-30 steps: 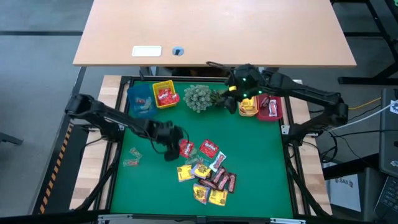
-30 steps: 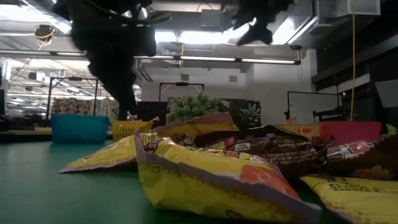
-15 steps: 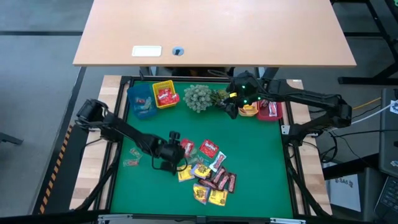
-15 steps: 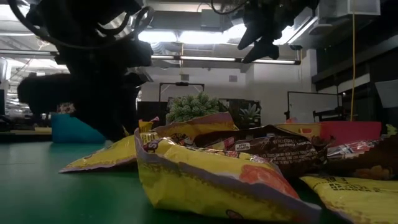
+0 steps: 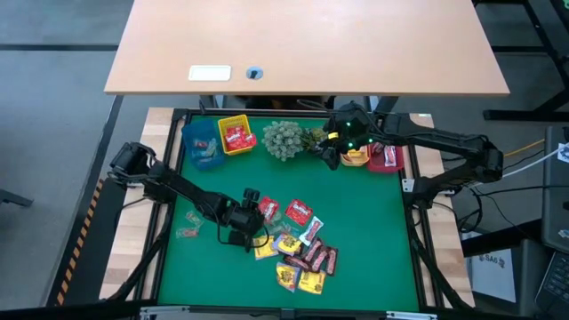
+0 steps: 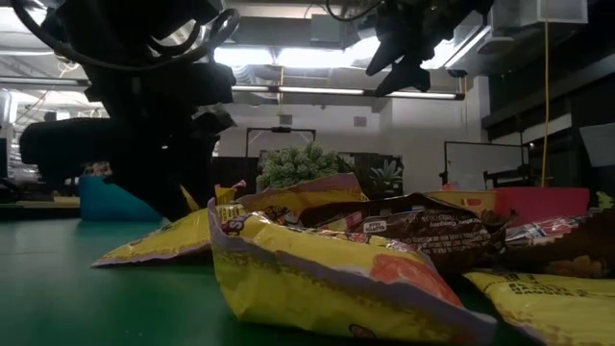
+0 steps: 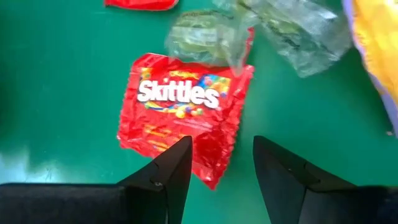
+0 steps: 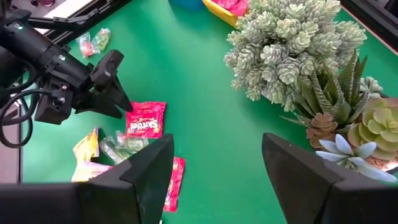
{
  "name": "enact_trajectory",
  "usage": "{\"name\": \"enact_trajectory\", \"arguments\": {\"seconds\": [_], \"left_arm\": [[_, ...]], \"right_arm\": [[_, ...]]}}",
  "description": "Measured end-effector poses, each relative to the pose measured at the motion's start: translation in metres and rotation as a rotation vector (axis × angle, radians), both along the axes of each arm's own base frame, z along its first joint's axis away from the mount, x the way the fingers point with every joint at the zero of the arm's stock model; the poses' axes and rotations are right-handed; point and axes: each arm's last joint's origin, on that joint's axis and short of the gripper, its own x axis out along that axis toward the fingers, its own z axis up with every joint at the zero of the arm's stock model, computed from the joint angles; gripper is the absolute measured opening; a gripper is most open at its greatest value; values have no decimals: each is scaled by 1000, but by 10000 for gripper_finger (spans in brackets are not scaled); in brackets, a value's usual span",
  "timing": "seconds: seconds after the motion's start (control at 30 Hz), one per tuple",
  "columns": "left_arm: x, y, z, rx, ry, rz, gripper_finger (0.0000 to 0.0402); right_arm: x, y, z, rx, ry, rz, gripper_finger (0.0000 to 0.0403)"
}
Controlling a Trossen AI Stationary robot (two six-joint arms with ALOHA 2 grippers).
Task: Sort candy
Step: Put the red candy into the yellow bin
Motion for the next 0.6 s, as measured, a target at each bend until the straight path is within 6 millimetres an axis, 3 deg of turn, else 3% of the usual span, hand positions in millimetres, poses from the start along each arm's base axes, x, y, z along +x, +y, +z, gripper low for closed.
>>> {"name": "enact_trajectory", "arguments": {"seconds": [0.27, 0.6], "left_arm": [[4, 9, 1, -5, -13, 34, 157], [4, 8, 1, 1, -10, 17, 157]], "right_arm": [[1, 4, -11, 119, -20, 59, 245], [2, 6, -76, 254, -161, 40, 245]]}}
